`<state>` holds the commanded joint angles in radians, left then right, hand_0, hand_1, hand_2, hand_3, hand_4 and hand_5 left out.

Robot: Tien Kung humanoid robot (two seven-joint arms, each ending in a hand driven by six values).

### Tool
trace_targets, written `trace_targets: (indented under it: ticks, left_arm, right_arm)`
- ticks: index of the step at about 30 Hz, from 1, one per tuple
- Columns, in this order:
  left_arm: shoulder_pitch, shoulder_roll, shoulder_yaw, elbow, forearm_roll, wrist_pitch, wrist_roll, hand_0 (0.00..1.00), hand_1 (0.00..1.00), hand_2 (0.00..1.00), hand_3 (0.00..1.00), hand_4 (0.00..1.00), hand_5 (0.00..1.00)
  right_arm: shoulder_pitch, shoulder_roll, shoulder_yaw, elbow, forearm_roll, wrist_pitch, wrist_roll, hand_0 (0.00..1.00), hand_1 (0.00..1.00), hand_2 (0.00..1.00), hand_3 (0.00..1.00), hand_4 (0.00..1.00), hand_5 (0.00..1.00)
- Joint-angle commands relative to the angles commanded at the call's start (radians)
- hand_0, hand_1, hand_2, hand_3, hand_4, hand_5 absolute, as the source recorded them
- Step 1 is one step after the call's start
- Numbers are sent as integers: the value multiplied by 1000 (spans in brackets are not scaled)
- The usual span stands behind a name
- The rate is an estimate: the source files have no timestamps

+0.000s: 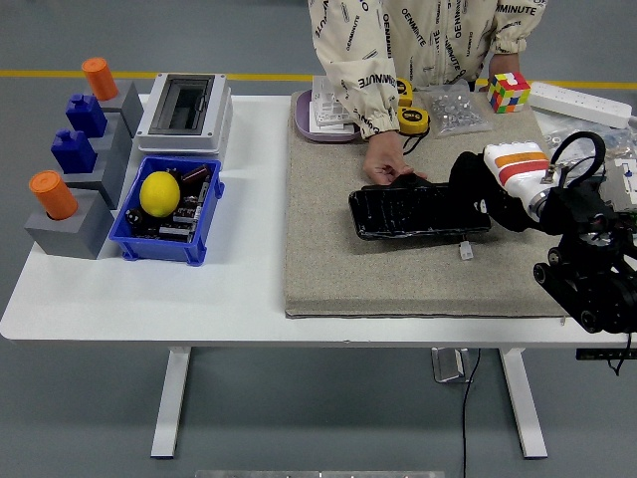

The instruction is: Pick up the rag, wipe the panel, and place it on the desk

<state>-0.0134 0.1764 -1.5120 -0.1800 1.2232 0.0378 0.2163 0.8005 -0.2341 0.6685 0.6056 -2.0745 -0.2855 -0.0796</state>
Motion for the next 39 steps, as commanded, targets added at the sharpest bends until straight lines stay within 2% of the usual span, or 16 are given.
trace_targets:
  ticks: [6, 24, 28, 35, 39]
  left_arm:
    - [4, 0, 0, 0, 1, 0, 1, 651, 696, 742, 566, 599, 476]
    - [12, -1, -1, 0, 5, -1, 3, 651, 696, 742, 566, 599, 476]
    - [10, 0, 2, 0, 3, -1, 0, 651, 696, 742, 566, 599, 476]
    - [9, -3, 5, 0, 1, -2, -1, 651, 696, 740, 567, 599, 476]
    - [10, -3, 2, 0, 3, -2, 0, 651, 696, 740, 567, 599, 476]
  right_arm:
    - [-22, -37, 58, -10, -17, 3, -1, 236, 321, 356, 395, 998, 92]
    - [-77, -72, 180, 24, -42, 0, -6, 237, 321, 357, 395, 998, 91]
    - [-97, -64, 236, 35, -57, -4, -12, 237, 321, 357, 395, 998, 91]
    - [-140, -15, 381, 68, -83, -39, -44, 237, 321, 357, 395, 998, 91]
    - [-147, -3, 409, 84, -71, -58, -65, 238, 321, 357, 396, 998, 93]
